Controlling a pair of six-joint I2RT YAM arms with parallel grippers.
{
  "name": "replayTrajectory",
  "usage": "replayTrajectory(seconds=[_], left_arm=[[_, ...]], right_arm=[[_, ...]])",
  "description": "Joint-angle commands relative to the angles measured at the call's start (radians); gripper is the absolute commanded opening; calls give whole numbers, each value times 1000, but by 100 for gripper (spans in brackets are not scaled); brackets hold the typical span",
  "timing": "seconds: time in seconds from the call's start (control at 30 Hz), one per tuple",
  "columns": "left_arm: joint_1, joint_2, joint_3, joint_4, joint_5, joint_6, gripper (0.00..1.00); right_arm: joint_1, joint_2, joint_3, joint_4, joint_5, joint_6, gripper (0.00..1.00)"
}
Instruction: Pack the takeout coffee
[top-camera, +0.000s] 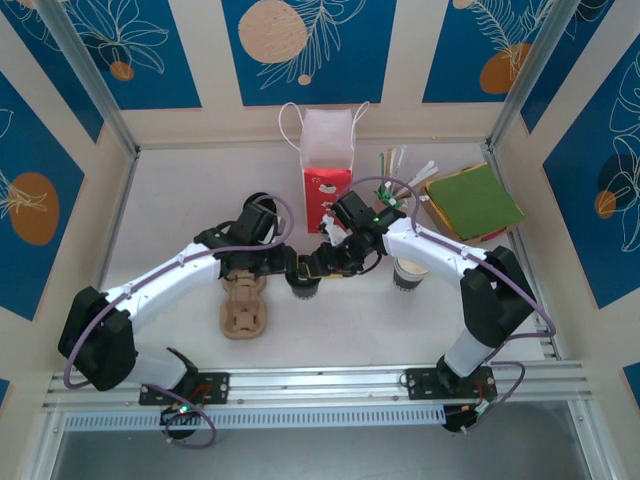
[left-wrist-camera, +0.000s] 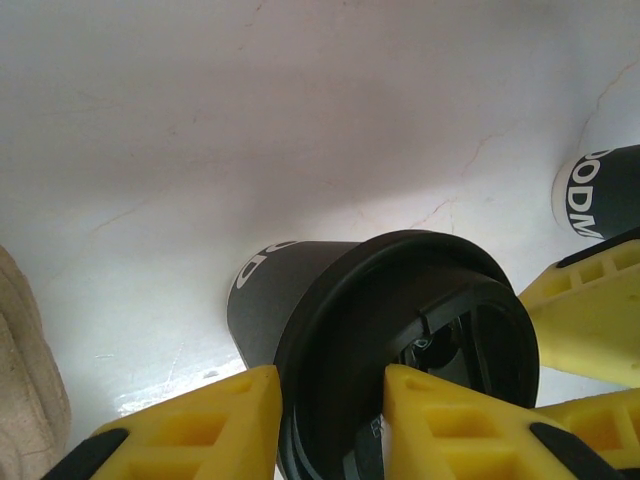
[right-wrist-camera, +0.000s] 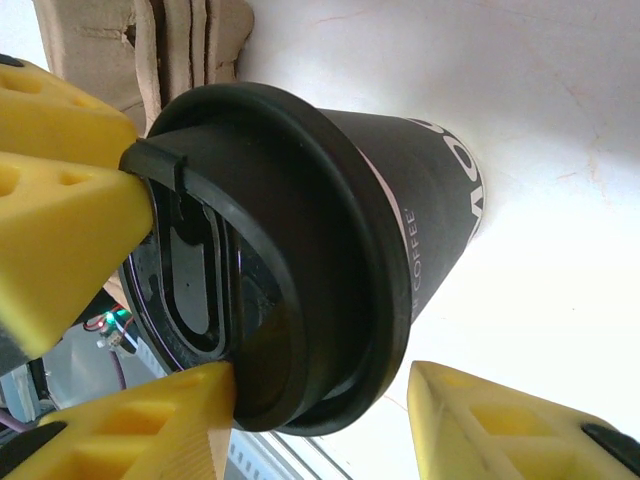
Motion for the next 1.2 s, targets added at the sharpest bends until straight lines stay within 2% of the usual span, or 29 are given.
replayTrajectory(seconds=[0.0,0.17,0.3,0.37,0.77,1.17], left_arm=[[-7,40,-15,-144,-40,-1,30],[-7,26,45,-184,-49,11,32],[-7,13,84,-196,-35,12,42],[-7,6,94,-196,-24,10,44],[-10,-3,39,-145,19,-11,39],[-19,27,-38,-151,-16,11,30]], right_arm=[[0,36,27,-132,99,-35,49],[-2,26,105,-163,104,-46,52],[-2,20,150,-179,98,-46,54],[0,19,157,-179,91,-44,55],[11,46,127,-142,63,-31,52],[11,74,54,-116,76,-33,45]])
